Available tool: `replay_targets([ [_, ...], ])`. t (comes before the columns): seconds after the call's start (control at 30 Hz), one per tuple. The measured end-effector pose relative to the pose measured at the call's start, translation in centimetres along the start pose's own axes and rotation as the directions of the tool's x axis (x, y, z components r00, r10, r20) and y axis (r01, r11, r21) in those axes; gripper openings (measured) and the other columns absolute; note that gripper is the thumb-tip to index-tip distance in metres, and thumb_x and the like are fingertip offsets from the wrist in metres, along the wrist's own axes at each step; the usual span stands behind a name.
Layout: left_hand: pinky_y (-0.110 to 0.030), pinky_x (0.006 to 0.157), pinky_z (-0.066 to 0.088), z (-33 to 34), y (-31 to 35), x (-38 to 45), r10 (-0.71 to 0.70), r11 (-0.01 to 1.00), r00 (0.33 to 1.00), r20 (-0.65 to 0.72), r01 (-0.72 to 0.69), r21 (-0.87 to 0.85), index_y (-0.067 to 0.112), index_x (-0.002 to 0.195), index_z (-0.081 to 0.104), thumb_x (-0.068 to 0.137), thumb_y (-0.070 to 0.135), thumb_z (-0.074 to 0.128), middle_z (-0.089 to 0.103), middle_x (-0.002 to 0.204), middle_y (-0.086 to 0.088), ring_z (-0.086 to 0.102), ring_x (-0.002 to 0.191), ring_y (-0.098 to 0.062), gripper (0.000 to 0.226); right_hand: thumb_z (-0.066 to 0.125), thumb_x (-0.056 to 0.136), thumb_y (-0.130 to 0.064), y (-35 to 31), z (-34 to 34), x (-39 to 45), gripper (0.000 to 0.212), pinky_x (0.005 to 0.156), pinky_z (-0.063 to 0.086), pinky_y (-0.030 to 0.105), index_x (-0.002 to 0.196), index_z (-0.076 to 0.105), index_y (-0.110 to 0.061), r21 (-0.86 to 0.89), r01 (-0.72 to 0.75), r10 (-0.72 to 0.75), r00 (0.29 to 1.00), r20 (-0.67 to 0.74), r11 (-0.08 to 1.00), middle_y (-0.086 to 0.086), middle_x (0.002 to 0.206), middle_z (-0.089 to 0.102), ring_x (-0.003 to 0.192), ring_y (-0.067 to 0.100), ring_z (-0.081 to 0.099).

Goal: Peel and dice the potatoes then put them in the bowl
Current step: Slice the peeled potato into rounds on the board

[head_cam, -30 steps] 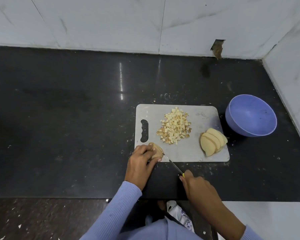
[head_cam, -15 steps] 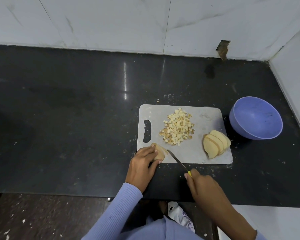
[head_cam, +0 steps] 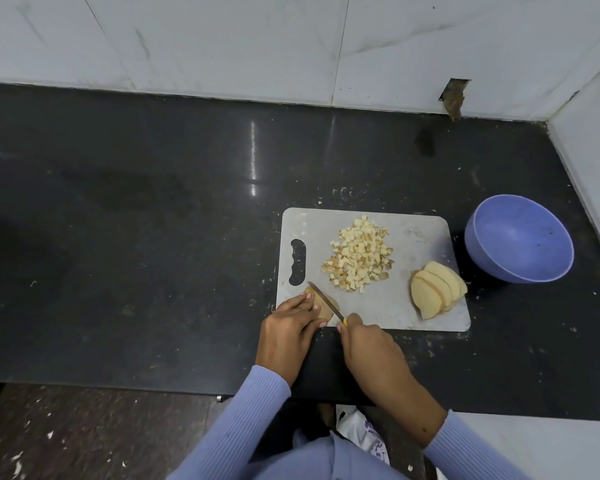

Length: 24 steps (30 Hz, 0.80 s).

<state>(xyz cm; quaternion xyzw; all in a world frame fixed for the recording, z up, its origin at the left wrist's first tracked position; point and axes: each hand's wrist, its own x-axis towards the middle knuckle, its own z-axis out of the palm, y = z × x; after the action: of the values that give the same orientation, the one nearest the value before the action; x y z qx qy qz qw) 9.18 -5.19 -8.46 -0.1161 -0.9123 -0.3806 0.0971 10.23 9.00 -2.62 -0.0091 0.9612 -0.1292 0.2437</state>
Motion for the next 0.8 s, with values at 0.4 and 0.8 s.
replay_targets([
  [0.4, -0.02, 0.087, 0.047, 0.0, 0.4, -0.1, -0.021, 1.0, 0.999, -0.024, 0.021, -0.007, 0.003, 0.084, 0.077, 0.059, -0.001, 0.087, 0.073, 0.094, -0.012, 0.069, 0.093, -0.021, 0.027, 0.019, 0.105, -0.035, 1.4, 1.2, -1.9, 0.034, 0.067, 0.032, 0.033, 0.116, 0.039, -0.01, -0.062, -0.015, 0.017, 0.999, 0.045, 0.998, 0.011, 0.109, 0.062, 0.101, 0.032, 0.06],
  [0.8, -0.031, 0.081, 0.054, 0.3, 0.0, -0.6, -0.021, 1.0, 0.998, -0.055, 0.021, 0.004, 0.005, 0.086, 0.076, 0.067, 0.009, 0.084, 0.07, 0.107, -0.012, 0.066, 0.094, -0.025, 0.02, 0.019, 0.104, -0.038, 4.0, 1.2, -5.0, 0.023, 0.064, 0.032, 0.03, 0.093, 0.028, -0.02, 0.001, -0.023, 0.023, 0.998, 0.05, 1.0, -0.003, 0.078, 0.044, 0.092, 0.028, 0.062],
])
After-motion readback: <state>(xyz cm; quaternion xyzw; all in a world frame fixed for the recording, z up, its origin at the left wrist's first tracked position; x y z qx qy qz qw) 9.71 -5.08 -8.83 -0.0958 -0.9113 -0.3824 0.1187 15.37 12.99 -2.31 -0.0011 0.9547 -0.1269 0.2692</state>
